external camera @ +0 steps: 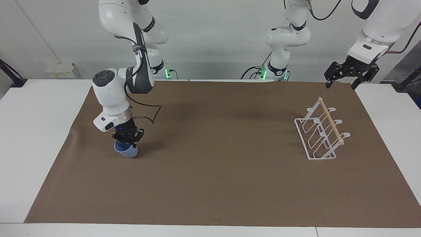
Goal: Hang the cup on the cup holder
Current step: 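Lift the blue cup with the right gripper and carry it toward the rack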
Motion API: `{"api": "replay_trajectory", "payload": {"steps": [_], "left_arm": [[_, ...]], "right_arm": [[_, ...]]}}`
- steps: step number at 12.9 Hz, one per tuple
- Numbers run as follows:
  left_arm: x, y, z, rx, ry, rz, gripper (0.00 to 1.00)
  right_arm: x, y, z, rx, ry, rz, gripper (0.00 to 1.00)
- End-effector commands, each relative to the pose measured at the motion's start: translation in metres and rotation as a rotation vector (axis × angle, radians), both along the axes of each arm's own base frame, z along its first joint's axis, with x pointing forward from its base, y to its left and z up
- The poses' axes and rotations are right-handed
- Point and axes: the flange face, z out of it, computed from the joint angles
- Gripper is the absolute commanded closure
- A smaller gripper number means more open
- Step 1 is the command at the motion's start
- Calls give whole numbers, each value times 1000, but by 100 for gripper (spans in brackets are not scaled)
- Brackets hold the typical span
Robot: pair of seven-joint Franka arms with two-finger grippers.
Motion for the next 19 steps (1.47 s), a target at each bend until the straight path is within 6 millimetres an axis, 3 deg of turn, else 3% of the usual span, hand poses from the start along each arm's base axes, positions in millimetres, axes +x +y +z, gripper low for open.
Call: {"api": "replay_trajectory", "payload": {"steps": [1, 5, 9, 13, 15, 19], "left_arm": [[-8, -3, 0, -8, -3, -7, 0], [-8, -8, 0, -17, -5, -15, 0], [-8, -14, 0, -37, -2, -20, 0], [-8, -15, 0, -39, -3, -24, 0], [-8, -18, -1, -38, -2, -30, 0], [-9, -19, -1, -40, -2, -31, 0]], "right_arm": [[-21, 6, 51, 12, -10, 14, 100], [-42, 13, 108, 8, 53, 25, 100], [-49, 20, 117, 19, 78, 35, 100], [-49, 38, 118, 82, 70, 51, 100], [-51, 62, 120, 178, 67, 62, 100], [-65, 144, 127, 303, 61, 160, 100]]}}
